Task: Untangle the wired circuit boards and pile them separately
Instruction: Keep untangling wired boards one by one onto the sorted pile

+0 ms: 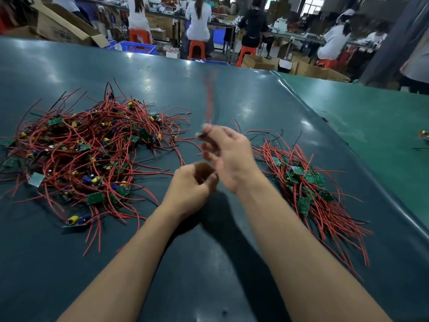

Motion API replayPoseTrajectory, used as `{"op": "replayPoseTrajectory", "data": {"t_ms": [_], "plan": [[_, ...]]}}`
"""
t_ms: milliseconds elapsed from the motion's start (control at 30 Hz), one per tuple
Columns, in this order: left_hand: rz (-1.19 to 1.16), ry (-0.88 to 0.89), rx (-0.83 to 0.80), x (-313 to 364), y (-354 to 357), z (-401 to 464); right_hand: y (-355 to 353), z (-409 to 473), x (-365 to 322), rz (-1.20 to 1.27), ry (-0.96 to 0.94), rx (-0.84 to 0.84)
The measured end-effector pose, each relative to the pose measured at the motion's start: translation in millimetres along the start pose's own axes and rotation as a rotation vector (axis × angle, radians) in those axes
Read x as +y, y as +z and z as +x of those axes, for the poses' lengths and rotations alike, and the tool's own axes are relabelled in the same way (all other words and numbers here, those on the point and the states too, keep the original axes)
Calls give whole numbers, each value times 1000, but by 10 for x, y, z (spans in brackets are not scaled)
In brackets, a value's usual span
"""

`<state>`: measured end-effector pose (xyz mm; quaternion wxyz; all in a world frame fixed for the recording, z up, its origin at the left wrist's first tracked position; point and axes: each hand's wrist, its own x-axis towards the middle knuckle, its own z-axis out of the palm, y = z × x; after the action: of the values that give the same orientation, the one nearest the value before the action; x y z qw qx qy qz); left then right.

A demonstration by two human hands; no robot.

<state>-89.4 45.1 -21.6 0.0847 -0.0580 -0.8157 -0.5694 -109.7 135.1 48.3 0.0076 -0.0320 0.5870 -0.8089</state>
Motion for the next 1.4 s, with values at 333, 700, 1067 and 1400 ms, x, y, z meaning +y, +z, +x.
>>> {"op": "replayPoseTrajectory", "data": {"t_ms": [333,700,1067,1400], "plan": [[-170,129,-33,-25,1,-41,-660,-270,404,55,15,78],[-171,169,1,-4,-2,-74,-636,-295,412,52,-72,105],[-399,27,178,77,-28,-70,-626,-336,345,131,-15,148],[-425,68,-23,110,-102,-87,-629,-322,346,228,-17,-52]]}}
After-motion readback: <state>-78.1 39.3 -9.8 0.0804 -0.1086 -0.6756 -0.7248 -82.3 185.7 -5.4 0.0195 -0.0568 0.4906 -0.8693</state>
